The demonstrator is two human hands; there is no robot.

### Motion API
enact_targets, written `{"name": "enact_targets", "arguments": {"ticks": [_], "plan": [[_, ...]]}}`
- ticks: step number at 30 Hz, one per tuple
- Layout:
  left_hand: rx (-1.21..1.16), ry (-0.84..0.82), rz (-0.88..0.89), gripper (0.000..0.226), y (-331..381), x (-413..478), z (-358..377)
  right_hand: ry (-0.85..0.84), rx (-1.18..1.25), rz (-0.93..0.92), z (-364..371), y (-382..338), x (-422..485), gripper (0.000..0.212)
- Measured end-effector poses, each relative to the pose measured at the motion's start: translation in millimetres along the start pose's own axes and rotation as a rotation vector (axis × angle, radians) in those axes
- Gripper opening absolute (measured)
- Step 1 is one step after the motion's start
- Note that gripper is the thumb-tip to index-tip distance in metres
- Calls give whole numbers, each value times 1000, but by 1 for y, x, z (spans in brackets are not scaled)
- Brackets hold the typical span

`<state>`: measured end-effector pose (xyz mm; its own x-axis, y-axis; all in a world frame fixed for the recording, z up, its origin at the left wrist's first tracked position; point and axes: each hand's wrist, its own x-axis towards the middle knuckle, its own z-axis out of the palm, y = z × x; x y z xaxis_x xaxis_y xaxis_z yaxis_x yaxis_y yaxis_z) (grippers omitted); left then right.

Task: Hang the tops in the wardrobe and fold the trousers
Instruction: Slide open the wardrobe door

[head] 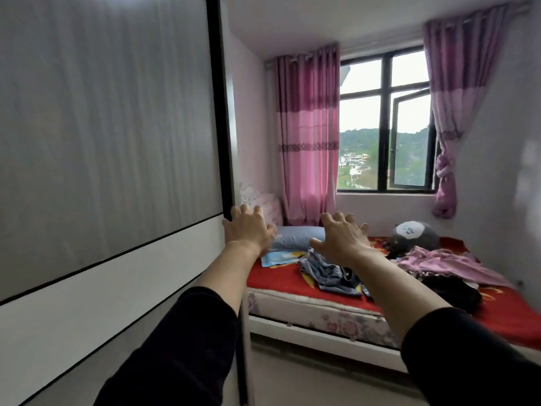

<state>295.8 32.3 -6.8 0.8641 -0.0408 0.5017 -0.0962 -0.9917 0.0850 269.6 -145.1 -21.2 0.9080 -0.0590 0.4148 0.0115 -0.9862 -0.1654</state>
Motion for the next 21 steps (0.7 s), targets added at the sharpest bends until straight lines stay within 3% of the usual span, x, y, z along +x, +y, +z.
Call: {"name": "enact_targets", "arguments": {"ticks": [8,21], "plan": [[138,118,-55,60,-51,106,74,76,111,-153,82,-29,143,60],[333,212,-274,69,-123,254,180,38,285,-567,219,-86,383,63]]}}
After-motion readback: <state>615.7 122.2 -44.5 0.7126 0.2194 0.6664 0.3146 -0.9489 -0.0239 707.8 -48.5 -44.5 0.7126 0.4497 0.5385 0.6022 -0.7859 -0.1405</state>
